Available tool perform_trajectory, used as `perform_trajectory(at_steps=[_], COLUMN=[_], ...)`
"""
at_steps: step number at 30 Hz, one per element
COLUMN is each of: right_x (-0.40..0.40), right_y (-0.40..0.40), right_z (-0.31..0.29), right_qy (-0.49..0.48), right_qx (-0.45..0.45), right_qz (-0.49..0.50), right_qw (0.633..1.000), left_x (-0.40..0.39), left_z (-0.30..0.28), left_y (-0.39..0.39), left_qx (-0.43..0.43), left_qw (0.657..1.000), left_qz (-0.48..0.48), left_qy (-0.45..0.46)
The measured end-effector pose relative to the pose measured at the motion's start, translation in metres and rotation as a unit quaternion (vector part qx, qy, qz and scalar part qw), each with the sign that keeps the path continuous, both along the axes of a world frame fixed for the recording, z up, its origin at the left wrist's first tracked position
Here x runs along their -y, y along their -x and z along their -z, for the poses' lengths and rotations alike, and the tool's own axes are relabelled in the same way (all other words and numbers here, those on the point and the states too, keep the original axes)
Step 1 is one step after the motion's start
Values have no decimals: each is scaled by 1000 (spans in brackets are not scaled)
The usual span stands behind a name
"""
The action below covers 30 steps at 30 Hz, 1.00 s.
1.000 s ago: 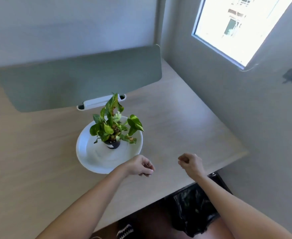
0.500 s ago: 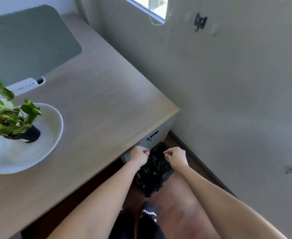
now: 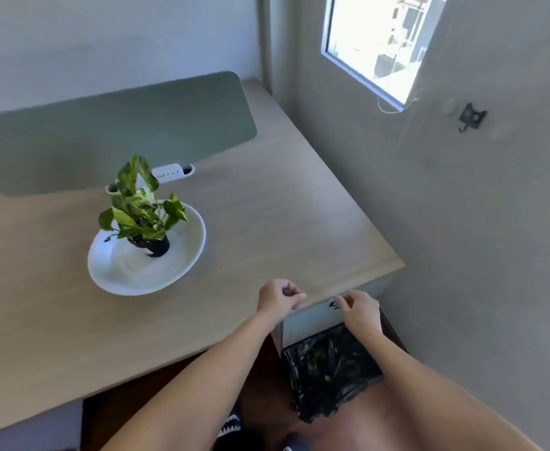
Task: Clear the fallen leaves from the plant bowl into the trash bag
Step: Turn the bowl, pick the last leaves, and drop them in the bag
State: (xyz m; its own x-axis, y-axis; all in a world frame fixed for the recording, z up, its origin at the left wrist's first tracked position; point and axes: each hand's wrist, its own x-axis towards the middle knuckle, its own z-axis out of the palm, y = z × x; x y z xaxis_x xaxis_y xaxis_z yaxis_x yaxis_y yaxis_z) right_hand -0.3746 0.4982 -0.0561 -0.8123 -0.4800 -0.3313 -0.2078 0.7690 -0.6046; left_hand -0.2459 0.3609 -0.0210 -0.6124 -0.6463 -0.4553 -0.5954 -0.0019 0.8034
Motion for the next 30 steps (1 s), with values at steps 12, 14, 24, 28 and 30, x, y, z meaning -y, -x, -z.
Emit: perform_trajectory(at_steps=[12, 14, 24, 28, 30], right_x=[207, 237, 337, 367, 380], right_y=[-123, -149, -205, -203, -199], right_z=[-35, -30, -23, -21, -21], right_qy=[46, 47, 45, 54, 66], right_qx=[98, 169, 251, 297, 319], right_qz=[-170, -120, 44, 52, 51], right_qw=[979, 977, 966, 952, 944], left_x=[172, 195, 273, 313, 329], left_z=[-8, -9, -15, -6, -6], left_y=[-185, -211, -241, -241, -237], left_qx=[72, 62, -27, -62, -83], left_qw=[857, 844, 867, 872, 869], left_qz=[-505, -494, -366, -366, -370], left_qy=[-70, -198, -338, -320, -318])
